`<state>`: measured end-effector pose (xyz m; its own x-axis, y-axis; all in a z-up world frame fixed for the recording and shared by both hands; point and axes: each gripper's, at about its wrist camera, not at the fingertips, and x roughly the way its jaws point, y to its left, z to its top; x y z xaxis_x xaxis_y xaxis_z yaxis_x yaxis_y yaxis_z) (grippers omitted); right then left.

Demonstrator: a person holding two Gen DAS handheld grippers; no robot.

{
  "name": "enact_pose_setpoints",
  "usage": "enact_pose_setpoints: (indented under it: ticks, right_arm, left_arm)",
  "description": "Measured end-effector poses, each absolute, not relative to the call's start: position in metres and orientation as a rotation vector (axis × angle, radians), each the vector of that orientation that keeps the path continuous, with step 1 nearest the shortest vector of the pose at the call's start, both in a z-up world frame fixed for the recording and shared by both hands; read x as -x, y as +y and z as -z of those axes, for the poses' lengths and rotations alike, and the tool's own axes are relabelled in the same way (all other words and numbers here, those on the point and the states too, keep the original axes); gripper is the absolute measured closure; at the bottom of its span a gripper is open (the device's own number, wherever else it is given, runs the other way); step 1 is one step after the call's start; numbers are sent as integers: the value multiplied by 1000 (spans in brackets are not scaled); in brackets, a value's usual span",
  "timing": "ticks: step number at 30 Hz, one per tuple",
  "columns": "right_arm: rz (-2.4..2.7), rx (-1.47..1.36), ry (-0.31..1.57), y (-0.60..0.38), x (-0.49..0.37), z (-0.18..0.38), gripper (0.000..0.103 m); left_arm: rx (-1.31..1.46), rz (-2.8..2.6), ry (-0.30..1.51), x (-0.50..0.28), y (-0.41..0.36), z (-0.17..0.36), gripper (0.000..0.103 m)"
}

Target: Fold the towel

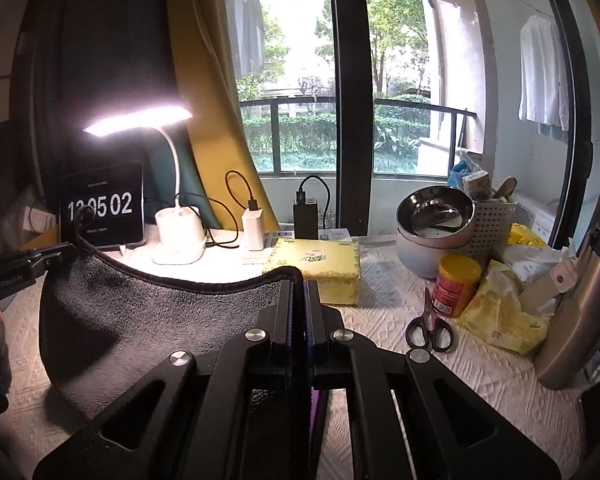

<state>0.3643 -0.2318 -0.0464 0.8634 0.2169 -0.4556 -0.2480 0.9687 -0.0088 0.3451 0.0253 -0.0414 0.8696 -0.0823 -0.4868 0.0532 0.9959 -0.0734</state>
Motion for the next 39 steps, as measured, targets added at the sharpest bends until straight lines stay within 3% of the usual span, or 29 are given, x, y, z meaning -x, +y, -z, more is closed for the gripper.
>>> enact_pose_setpoints:
  ticks: [16, 28, 31, 34, 35, 36, 37, 39]
  right_arm:
    - [-151, 235, 617, -208, -417, 87, 97]
    - [-123, 291, 815, -206, -448, 127, 97]
    - [-122, 289, 835, -206, -450, 129, 97]
    - [-120, 286, 833, -206, -448, 128, 86]
    - [-119, 283, 830, -206, -448, 127, 77]
    - [-117, 280, 825, -206, -446, 125, 72]
    - [-116, 276, 818, -206, -445, 123, 71]
    - [-110, 270, 804, -207, -442, 118, 70]
  left_arm:
    - [50, 34, 614, -404, 23, 85, 99]
    - [77, -11, 848, -435, 31, 129, 95]
    - [79, -20, 849, -435, 31, 128, 86]
    - [78, -36, 855, -435, 31, 126, 73]
    - [78, -39, 851, -433, 31, 125, 56]
    - [87, -36, 847, -432, 32, 123, 45]
    - [98, -31, 842, -430, 33, 121, 28]
    - [110, -28, 828, -425, 35, 116, 22]
